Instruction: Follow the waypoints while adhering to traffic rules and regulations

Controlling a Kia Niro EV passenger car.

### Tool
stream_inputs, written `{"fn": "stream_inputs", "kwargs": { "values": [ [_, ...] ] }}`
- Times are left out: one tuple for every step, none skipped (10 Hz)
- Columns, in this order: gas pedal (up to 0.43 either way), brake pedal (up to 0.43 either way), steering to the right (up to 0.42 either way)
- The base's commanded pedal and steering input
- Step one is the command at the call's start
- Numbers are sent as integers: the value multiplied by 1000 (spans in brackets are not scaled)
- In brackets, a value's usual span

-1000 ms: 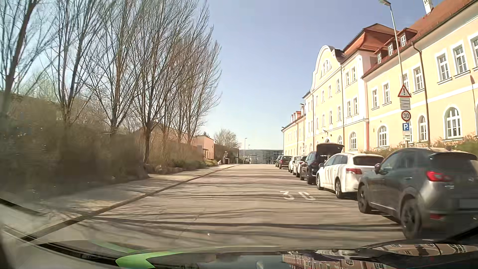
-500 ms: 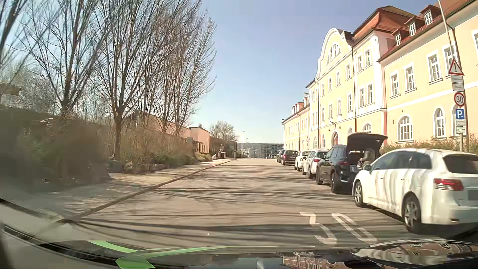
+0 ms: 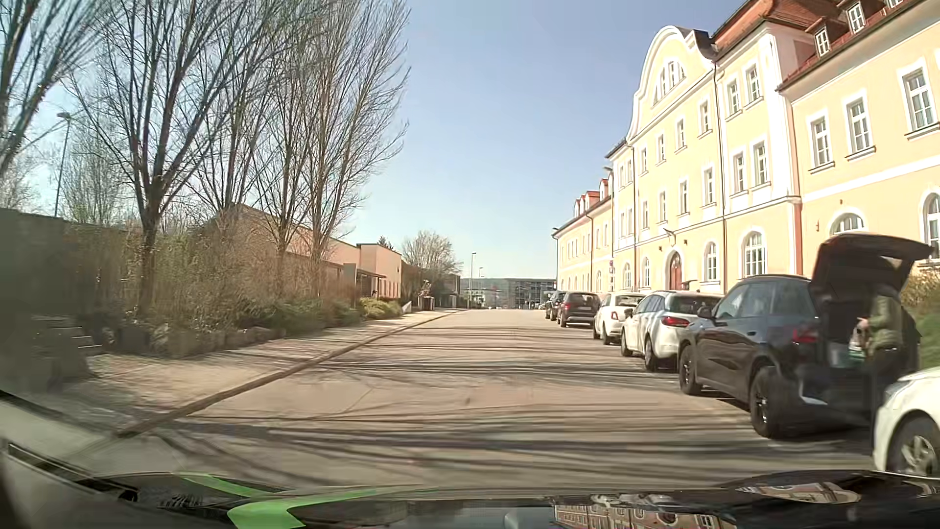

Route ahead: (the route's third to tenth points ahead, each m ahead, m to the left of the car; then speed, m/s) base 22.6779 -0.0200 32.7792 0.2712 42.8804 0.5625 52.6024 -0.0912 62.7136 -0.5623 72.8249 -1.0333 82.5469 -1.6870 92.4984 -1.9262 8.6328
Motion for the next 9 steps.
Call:
{"fn": "stream_inputs", "kwargs": {
  "values": [
    [0, 0, 12],
    [0, 0, 12],
    [0, 0, 11],
    [0, 0, 11],
    [67, 0, 12],
    [87, 0, 13],
    [98, 0, 15],
    [98, 0, 15],
    [98, 0, 14]
  ]
}}
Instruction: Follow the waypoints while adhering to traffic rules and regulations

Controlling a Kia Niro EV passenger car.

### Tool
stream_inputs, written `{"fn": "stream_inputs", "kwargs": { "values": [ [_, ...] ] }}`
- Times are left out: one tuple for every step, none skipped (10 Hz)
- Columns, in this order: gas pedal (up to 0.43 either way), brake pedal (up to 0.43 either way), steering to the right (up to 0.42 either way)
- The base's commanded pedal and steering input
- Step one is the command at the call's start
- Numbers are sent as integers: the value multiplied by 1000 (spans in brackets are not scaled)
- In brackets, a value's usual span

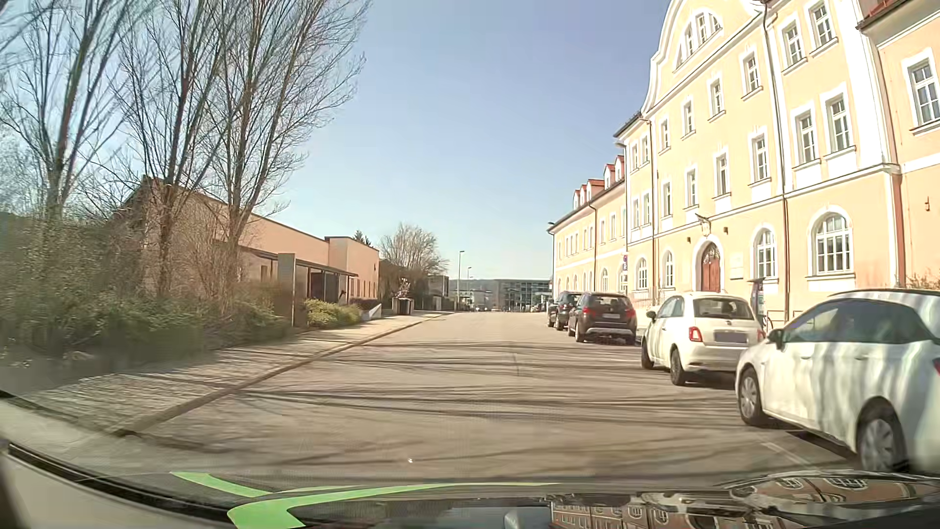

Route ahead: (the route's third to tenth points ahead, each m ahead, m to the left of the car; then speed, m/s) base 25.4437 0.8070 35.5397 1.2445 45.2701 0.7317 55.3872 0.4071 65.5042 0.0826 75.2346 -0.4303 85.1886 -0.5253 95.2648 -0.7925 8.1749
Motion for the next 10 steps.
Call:
{"fn": "stream_inputs", "kwargs": {
  "values": [
    [98, 0, 14],
    [98, 0, 14],
    [98, 0, 13],
    [98, 0, 12],
    [98, 0, 9],
    [98, 0, 5],
    [98, 0, 4],
    [98, 0, 4],
    [98, 0, 3],
    [98, 0, 1]
  ]
}}
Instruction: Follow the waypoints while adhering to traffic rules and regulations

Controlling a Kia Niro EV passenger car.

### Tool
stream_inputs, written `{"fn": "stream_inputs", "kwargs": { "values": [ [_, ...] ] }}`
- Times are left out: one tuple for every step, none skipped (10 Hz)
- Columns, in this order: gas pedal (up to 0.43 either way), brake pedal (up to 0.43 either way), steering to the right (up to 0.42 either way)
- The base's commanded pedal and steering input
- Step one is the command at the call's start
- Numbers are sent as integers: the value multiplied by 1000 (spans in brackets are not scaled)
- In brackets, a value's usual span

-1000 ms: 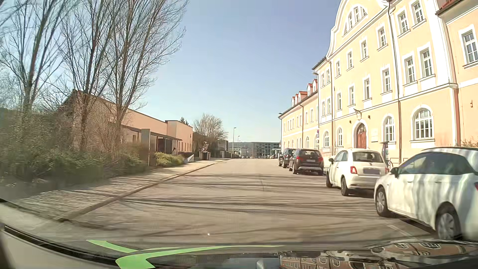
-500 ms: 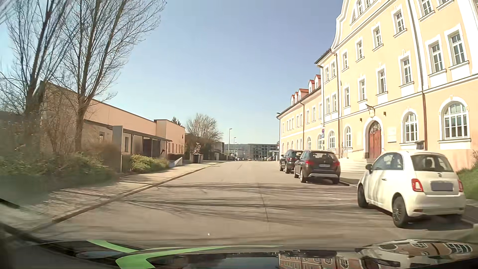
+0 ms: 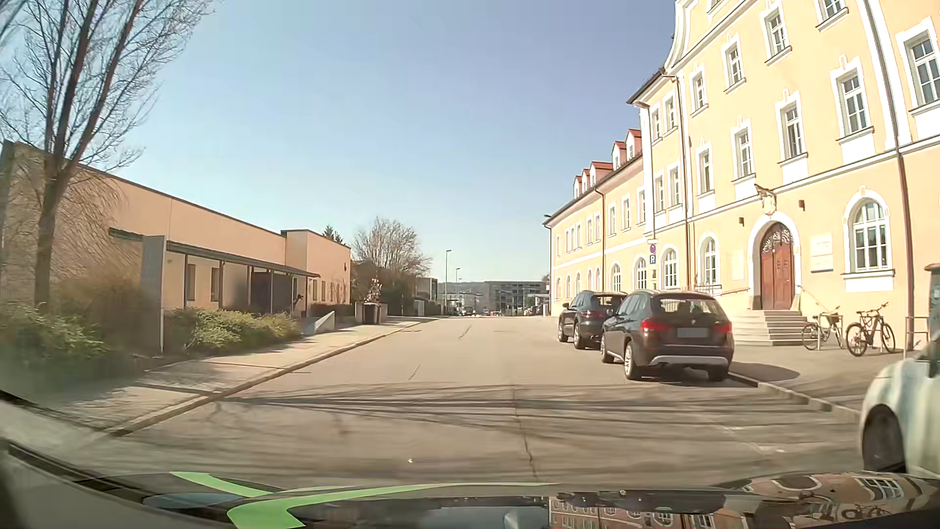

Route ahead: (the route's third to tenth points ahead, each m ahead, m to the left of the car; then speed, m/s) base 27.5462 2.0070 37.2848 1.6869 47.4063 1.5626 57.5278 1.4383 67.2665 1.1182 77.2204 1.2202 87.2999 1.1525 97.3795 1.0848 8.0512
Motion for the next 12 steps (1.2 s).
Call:
{"fn": "stream_inputs", "kwargs": {
  "values": [
    [98, 0, -1],
    [98, 0, -1],
    [98, 0, -1],
    [98, 0, -1],
    [98, 0, -1],
    [98, 0, -1],
    [98, 0, -1],
    [98, 0, -1],
    [98, 0, -1],
    [98, 0, -1],
    [98, 0, -1],
    [98, 0, -1]
  ]
}}
